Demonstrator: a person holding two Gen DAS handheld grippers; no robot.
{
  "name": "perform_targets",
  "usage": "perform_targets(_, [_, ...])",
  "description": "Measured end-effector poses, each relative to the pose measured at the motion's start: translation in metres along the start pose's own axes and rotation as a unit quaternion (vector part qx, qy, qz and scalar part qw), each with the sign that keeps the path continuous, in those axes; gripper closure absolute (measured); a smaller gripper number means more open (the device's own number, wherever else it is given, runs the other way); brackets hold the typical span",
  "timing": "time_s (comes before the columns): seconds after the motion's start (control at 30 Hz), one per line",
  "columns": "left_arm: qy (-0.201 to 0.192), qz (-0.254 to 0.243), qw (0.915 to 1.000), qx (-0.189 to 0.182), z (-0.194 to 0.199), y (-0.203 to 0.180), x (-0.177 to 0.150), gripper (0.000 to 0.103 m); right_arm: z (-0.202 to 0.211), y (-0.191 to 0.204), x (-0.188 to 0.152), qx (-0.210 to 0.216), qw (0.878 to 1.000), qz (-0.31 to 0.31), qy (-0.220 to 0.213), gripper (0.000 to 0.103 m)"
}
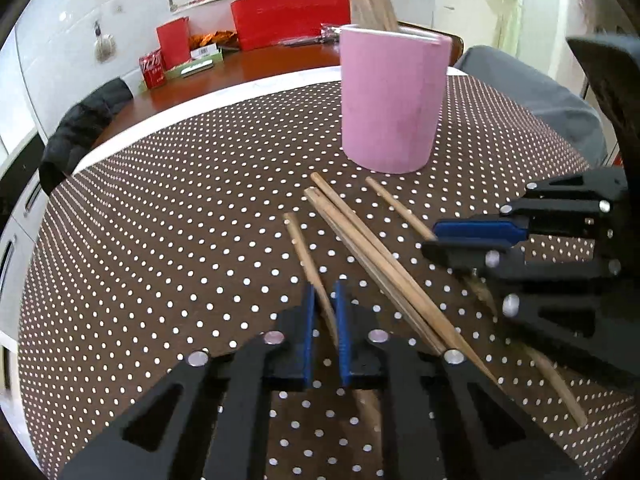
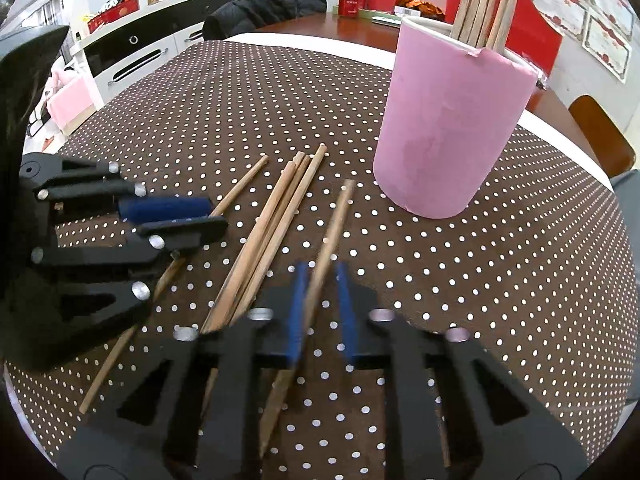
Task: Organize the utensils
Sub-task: 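Close the left gripper on a chopstick while the right gripper grasps another, then lift both held chopsticks upright and carry them over the pink cup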
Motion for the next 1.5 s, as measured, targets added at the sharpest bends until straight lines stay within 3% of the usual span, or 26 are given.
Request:
perform_targets(0.37, [-0.026,0.066,0.9974,-0.008,0.012,0.024,0.0,0.098,0.025,-0.015,0.004,0.091,0.993,-0.062,-0.049,0.097])
perform_targets(0.53, [-0.094,0.097,0.9907,-0.016,0.04,0.031,0.013,0.098,0.051,-0.028,0.013,0.123,0.983,-0.092,-0.101,0.097])
perform_targets(0.7, [-0.163,0.11,0.98,-0.029,0.077,0.033,0.033,0.098,0.082,-0.05,0.019,0.163,0.962,-0.133,-0.172,0.097])
perform_targets(1.03, [-0.257,0.079,0.9623,-0.04,0.132,0.012,0.097,0.098,0.149,-0.07,0.043,0.15,0.937,-0.134,-0.286,0.097])
perform_targets(1.5, [-0.357,0.081,0.928,-0.072,0.196,0.003,0.171,0.098,0.234,-0.105,0.121,0.087,0.922,-0.099,-0.363,0.097])
Point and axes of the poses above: each gripper's, at about its wrist camera, not at the fingertips, and z roughly against the way its jaws point, y to its left, x to its top, the point moved 6 cm from there along -z, roughly the way its jaws point, and after that the axes turned 2 degrees about y, right-handed, at the moved point
